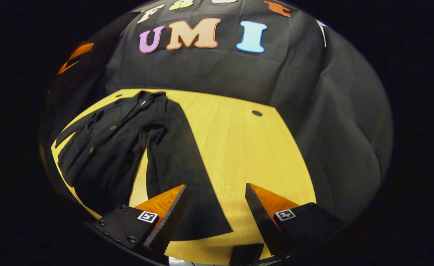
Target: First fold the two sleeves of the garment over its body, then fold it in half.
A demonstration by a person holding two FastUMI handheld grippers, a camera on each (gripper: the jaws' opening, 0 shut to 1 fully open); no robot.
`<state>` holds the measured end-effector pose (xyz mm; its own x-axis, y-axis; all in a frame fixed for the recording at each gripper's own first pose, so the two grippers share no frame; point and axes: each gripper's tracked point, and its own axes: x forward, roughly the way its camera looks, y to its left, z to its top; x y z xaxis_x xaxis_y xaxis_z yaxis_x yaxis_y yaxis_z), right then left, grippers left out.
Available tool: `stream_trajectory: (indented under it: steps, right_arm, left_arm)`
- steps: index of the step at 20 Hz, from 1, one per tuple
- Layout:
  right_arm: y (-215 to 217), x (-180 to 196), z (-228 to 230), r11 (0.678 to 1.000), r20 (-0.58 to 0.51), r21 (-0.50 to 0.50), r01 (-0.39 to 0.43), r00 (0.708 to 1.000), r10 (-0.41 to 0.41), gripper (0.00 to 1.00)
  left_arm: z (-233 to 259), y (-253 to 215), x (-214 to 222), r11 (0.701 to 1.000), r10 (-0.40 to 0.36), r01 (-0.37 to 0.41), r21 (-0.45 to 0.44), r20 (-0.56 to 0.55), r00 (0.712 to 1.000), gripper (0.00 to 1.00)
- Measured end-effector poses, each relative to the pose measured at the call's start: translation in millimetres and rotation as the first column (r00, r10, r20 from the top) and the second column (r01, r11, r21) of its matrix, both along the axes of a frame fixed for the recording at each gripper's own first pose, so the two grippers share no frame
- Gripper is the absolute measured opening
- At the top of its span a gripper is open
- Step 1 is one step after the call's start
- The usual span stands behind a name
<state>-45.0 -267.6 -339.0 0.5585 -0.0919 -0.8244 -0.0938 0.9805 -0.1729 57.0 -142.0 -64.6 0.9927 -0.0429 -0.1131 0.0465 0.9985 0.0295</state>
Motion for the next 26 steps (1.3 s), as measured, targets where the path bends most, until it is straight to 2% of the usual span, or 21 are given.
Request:
stream_trajectory:
  steps: [3, 7, 9, 12, 13, 14, 15, 18, 19, 21, 23, 26]
  right_arm:
    - [-1.2, -28.8, -31.5, 1.000, -0.144, 0.018, -0.002, 0.989, 0.005, 1.00]
    - [1.8, -34.8, -43.6, 0.999, -0.200, 0.034, 0.020, 0.980, -0.013, 1.00]
    - [0.5, -50.2, -52.9, 0.999, -0.245, 0.047, 0.022, 0.969, -0.010, 1.00]
    - [3.3, -49.4, -55.4, 0.996, -0.257, 0.082, 0.039, 0.966, -0.017, 0.99]
    - [7.0, -51.9, -55.1, 0.994, -0.259, 0.101, 0.050, 0.966, -0.022, 0.98]
    - [8.7, -50.9, -55.2, 0.993, -0.254, 0.105, 0.053, 0.967, -0.025, 0.89]
    - [12.4, -51.4, -54.3, 0.993, -0.254, 0.112, 0.047, 0.967, -0.018, 0.72]
    - [22.4, -50.9, -57.7, 0.992, -0.206, 0.106, 0.072, 0.977, -0.049, 0.10]
    - [22.0, -52.1, -57.5, 0.991, -0.187, 0.099, 0.092, 0.980, -0.072, 0.04]
    - [25.3, -51.0, -55.6, 0.982, -0.164, 0.109, 0.151, 0.978, -0.132, 0.04]
    - [32.5, -35.9, -39.0, 0.966, -0.073, 0.148, 0.213, 0.976, -0.204, 0.03]
    - [45.6, -19.2, -8.5, 0.963, 0.009, 0.137, 0.231, 0.972, -0.234, 0.03]
  left_arm:
    - [-1.8, -6.4, 0.6, 1.000, -0.007, 0.007, 0.006, -0.008, 1.000, 0.98]
    - [-3.2, -5.8, 3.1, 1.000, -0.001, 0.001, 0.013, -0.020, 1.000, 0.97]
    - [-1.2, -6.0, 3.8, 1.000, 0.001, -0.001, 0.012, -0.014, 1.000, 0.97]
    - [-1.1, -5.8, 2.6, 1.000, -0.003, 0.003, 0.018, -0.017, 1.000, 0.97]
    - [-0.7, -4.9, 2.1, 1.000, -0.003, 0.003, 0.019, -0.019, 1.000, 0.94]
    - [-1.1, -1.8, 1.6, 1.000, 0.000, 0.000, 0.018, -0.023, 1.000, 0.92]
    - [-1.4, 1.4, 0.7, 1.000, 0.007, -0.007, 0.017, -0.029, 1.000, 0.94]
    - [-2.7, 14.4, -3.9, 1.000, 0.030, -0.029, 0.002, -0.035, 0.999, 0.97]
    - [-4.5, 18.4, -3.7, 1.000, 0.031, -0.031, 0.001, -0.038, 0.999, 0.94]
    - [-4.2, 28.7, -2.3, 1.000, 0.022, -0.022, 0.003, -0.043, 0.999, 0.97]
    - [-3.0, 41.9, -4.3, 1.000, 0.020, -0.020, 0.010, -0.047, 0.999, 0.97]
    - [3.7, 61.6, -6.3, 1.000, 0.014, -0.014, 0.000, -0.030, 0.999, 0.97]
